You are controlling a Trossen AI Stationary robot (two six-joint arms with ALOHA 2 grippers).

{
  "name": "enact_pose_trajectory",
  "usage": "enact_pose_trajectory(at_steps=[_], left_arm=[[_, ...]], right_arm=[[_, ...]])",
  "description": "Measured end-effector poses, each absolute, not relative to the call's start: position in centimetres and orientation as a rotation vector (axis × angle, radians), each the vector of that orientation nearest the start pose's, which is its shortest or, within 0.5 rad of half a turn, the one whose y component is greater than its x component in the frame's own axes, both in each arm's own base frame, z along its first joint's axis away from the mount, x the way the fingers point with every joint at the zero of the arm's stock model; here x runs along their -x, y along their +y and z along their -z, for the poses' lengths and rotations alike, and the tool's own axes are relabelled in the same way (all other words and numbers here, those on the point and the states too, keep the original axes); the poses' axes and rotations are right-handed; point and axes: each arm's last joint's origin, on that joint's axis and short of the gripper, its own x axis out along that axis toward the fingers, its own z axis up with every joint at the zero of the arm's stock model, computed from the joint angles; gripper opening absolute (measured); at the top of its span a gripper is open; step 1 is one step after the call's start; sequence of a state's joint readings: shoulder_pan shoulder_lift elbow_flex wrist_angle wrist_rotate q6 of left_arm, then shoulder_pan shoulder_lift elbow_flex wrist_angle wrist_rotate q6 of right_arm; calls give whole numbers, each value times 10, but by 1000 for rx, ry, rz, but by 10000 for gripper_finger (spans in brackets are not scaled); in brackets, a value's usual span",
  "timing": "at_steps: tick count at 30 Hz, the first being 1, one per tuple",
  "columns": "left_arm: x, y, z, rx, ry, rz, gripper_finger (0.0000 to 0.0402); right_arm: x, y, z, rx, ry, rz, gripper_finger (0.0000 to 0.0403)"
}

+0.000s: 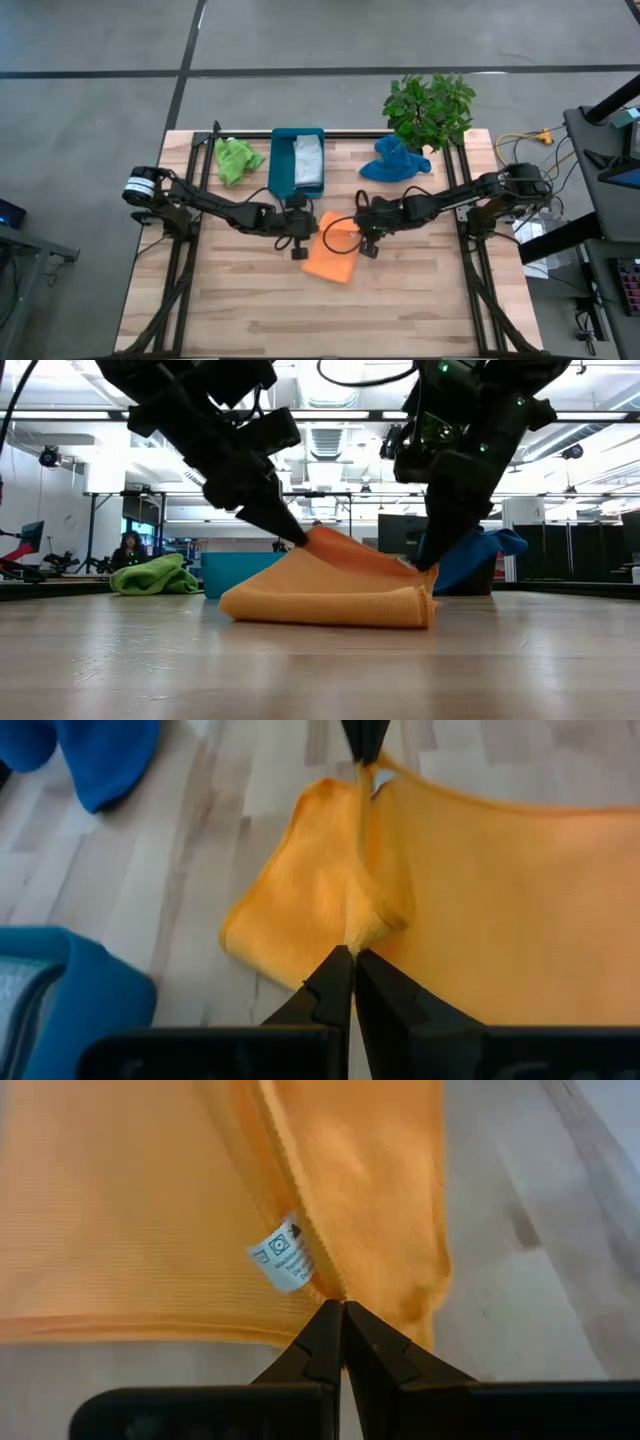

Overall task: Fold microfiber towels
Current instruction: Fold the orange microfiber cloth

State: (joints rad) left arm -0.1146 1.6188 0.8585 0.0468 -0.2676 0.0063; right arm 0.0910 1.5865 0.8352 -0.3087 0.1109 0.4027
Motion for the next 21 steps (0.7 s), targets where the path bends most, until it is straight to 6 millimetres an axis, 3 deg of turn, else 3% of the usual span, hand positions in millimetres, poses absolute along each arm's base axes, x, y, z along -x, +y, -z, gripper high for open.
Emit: enact_pose_trajectory(at_steps=[14, 21], left_arm=[[-326, -5, -181, -114, 678, -224, 3], [-329, 4, -186, -95, 625, -257, 64]], right_arm=[[-288, 20, -157, -313, 1029, 363, 9], [-287, 16, -156, -383, 1009, 476, 14]])
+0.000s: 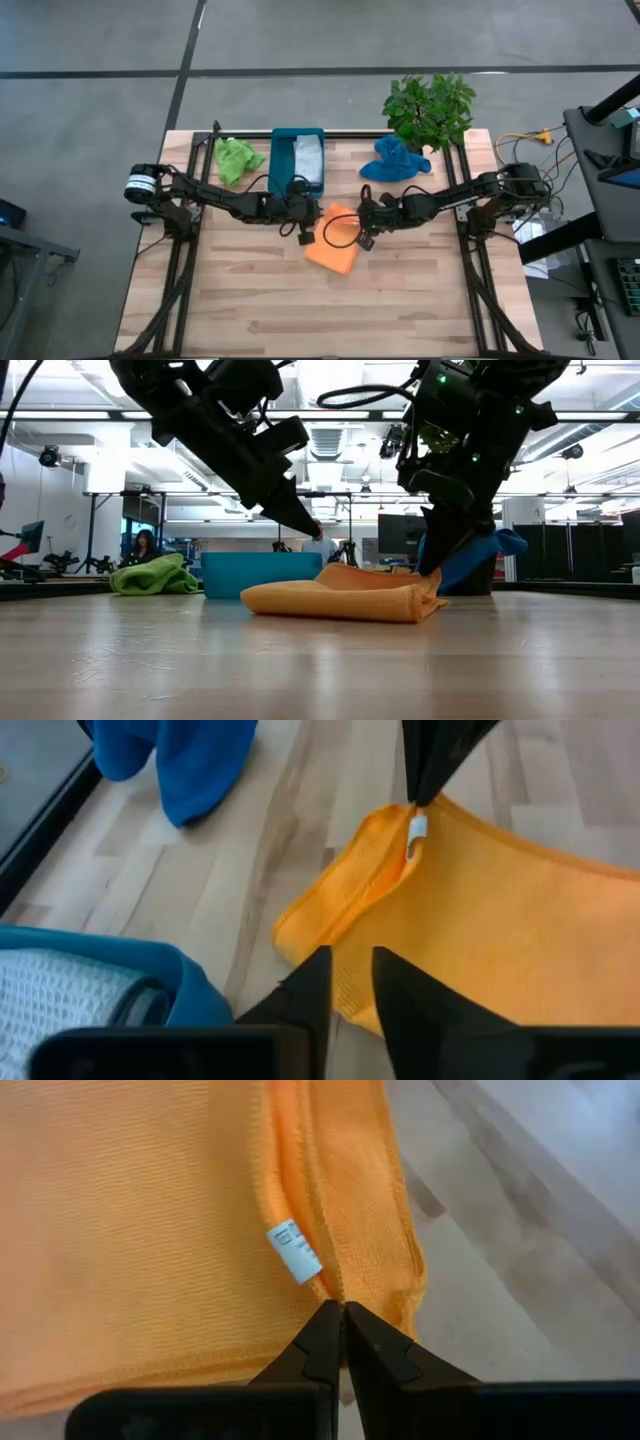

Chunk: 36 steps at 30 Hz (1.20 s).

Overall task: Fold microfiber towels
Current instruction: Fold the orange microfiber cloth

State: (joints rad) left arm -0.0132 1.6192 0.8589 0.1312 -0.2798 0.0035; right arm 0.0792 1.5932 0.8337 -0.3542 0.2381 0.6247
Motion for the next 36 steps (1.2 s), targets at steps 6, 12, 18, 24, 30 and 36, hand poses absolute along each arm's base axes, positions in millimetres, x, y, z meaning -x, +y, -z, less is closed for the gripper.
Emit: enact_pose_trajectory(at_steps=[6, 12, 18, 24, 30, 36], left_arm=[[-328, 6, -185, -5, 625, -302, 131], [-323, 1, -178, 151, 704, -276, 155], [-317, -16, -160, 219, 854, -226, 133], [-320, -39, -137, 219, 940, -147, 80], [-320, -58, -131, 257, 945, -159, 42], [-318, -73, -134, 283, 935, -100, 33]], right_arm=[[-281, 17, -156, -395, 1026, 556, 52], [-280, 20, -174, -374, 913, 564, 107], [-299, 22, -178, -432, 822, 333, 123], [-315, 8, -158, -498, 825, 313, 81], [-325, -4, -144, -524, 868, 347, 20], [-324, -15, -141, -547, 880, 474, 12]])
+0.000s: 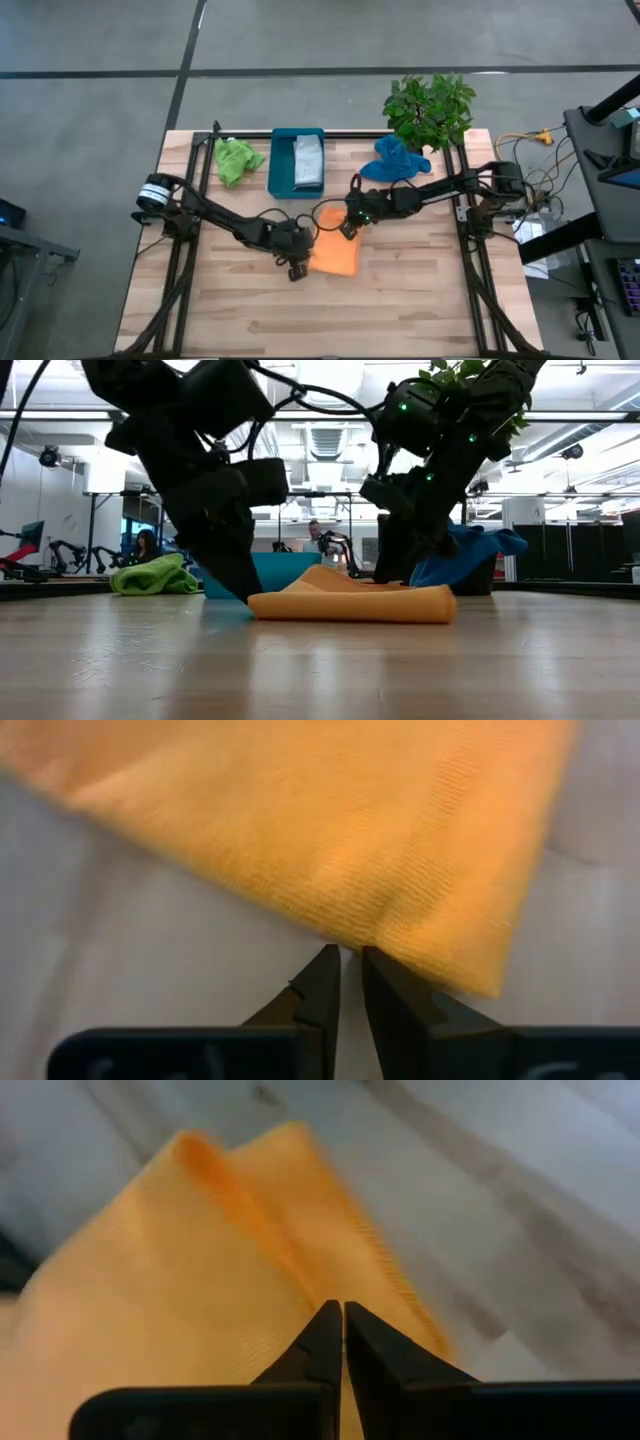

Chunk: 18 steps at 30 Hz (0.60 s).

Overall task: Fold microfiber towels
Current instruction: Fold the orange microfiber cloth

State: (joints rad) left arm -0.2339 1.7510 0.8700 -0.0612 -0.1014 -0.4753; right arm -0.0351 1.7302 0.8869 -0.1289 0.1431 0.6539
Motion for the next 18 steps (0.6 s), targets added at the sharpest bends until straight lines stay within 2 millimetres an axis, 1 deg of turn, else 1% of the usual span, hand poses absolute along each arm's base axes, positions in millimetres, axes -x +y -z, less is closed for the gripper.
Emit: enact_pose_trajectory(at_steps=[4, 7, 10, 13, 16, 18], left_arm=[[-325, -86, -144, 350, 855, 21, 33], [-327, -94, -151, 355, 836, 68, 33], [-322, -103, -158, 334, 820, 76, 33], [-317, -111, -166, 319, 792, 90, 33], [-314, -120, -168, 308, 788, 114, 33], [-315, -126, -170, 307, 769, 134, 33]], right_arm=[[-323, -15, -154, -550, 838, 463, 12], [-320, -2, -166, -512, 816, 392, 12], [-316, 20, -181, -412, 803, 240, 12], [-309, 50, -192, -287, 788, 97, 12], [-302, 79, -196, -223, 782, -11, 12], [-298, 95, -193, -197, 794, -58, 13]])
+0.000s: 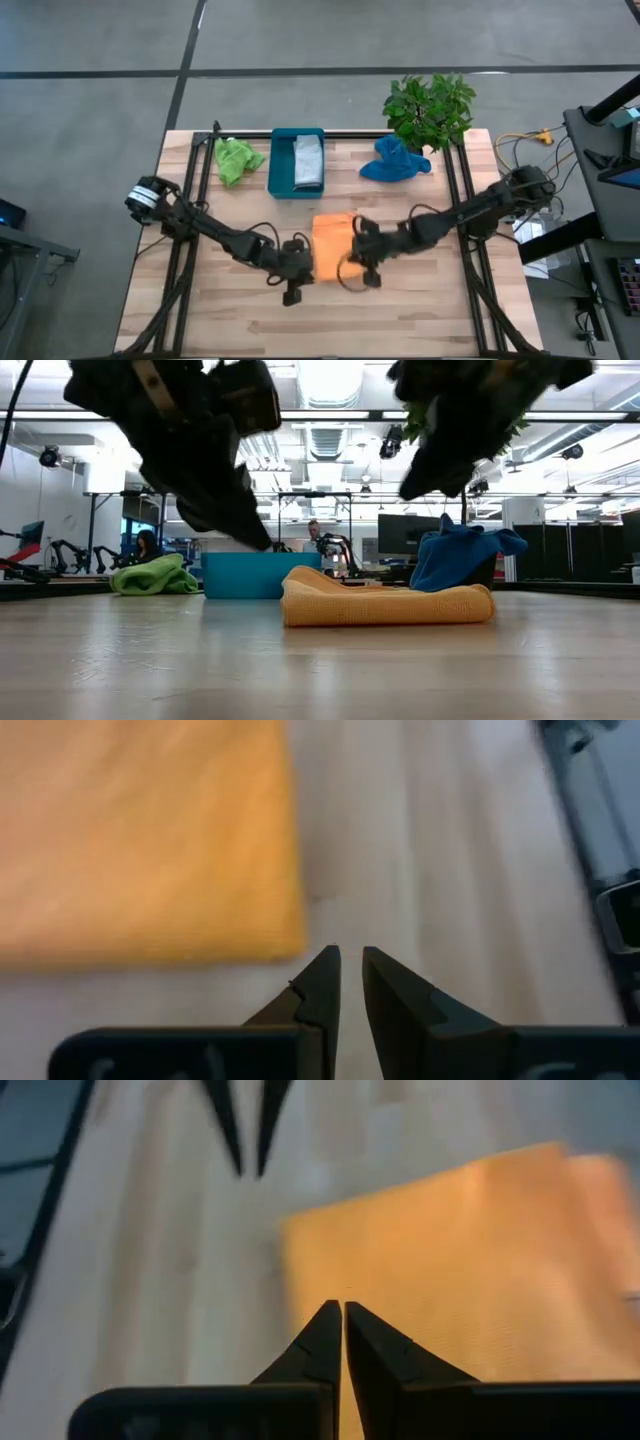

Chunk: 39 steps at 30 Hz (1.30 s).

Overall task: Fold microfiber towels
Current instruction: Fold the orange microfiber cloth

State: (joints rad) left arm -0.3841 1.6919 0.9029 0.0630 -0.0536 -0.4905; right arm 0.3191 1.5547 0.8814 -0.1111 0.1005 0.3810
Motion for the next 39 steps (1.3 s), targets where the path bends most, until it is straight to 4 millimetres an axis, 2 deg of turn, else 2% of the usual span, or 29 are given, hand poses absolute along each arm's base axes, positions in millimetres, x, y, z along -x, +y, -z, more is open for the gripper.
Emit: enact_pose_trajectory(at_steps=[4, 7, 11, 15, 21, 28, 32, 35, 39], left_arm=[[-318, -135, -170, 237, 714, 198, 34], [-320, -138, -172, 155, 683, 239, 47], [-323, -138, -176, 63, 658, 248, 90], [-322, -135, -175, -11, 662, 187, 144], [-327, -135, -164, -89, 677, 162, 193], [-346, -142, -129, -87, 778, 141, 200], [-352, -145, -122, -31, 883, 77, 197], [-353, -146, -116, -2, 943, 41, 174], [-354, -146, -118, 11, 949, 28, 112]], right_arm=[[-296, 115, -181, -170, 829, -103, 25], [-296, 121, -173, -155, 854, -114, 58], [-296, 126, -164, -72, 876, -155, 126], [-297, 126, -159, -1, 887, -178, 186], [-297, 126, -143, 66, 952, -189, 226], [-296, 125, -121, 103, 1043, -148, 221], [-296, 125, -115, 101, 1084, -129, 200], [-295, 125, -114, 97, 1088, -125, 168], [-296, 125, -116, 96, 1084, -117, 106]])
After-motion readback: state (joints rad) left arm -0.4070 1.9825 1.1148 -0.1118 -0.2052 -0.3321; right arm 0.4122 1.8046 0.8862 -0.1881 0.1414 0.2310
